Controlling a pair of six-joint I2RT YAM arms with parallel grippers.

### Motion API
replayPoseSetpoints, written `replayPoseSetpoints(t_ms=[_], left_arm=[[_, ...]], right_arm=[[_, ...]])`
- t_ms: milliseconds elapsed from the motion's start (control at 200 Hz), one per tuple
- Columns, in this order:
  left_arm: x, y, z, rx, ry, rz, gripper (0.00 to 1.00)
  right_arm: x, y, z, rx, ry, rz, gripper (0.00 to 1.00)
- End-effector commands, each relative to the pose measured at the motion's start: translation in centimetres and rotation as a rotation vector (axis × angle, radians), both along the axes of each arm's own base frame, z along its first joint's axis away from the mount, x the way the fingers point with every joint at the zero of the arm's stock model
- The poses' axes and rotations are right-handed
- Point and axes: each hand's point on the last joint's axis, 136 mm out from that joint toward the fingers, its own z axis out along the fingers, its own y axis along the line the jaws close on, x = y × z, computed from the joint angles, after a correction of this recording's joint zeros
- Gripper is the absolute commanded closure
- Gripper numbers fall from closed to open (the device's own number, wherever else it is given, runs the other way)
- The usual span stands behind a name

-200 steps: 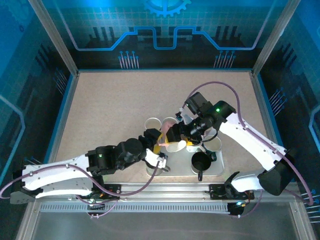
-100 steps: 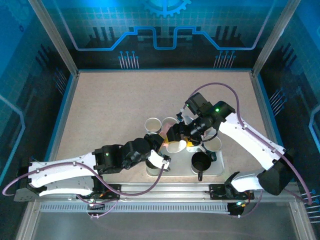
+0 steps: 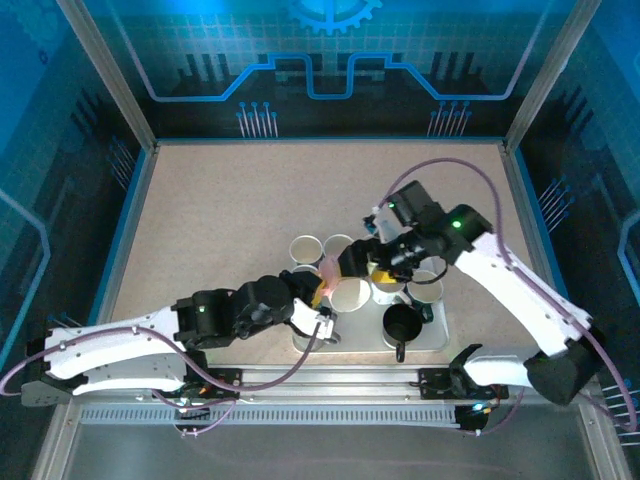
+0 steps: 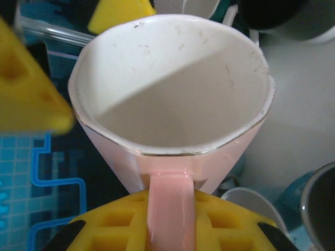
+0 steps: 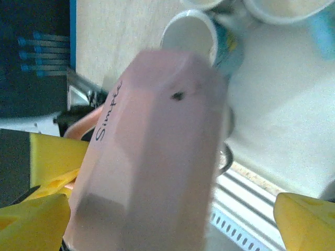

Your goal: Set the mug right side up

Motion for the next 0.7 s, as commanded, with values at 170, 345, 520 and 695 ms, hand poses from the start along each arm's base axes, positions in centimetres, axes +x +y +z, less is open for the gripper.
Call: replayPoseSetpoints(t_ms=[170, 345, 520, 695], left_arm=[[-0.6, -1.2, 6.2, -0.468, 0.233, 0.092, 1.0], [1.3, -2.4, 8.3, -0.801, 0.481, 0.289, 1.0], [3.6, -2.0, 6.2, -1.055, 0.692, 0.561, 1.0], [3.8, -2.8, 3.9, -1.209, 0.927, 0.739, 1.0]], right_arm=[[3.1, -4.8, 3.4, -0.025, -0.205, -0.211, 0.0], [5.2, -7.3, 6.5, -0.061, -0.358, -0.352, 0.0], [6.0, -8.2, 7.0, -0.079, -0.4, -0.417, 0.0], [6.5, -9.8, 6.1, -0.14, -0.405, -0.502, 0.0]])
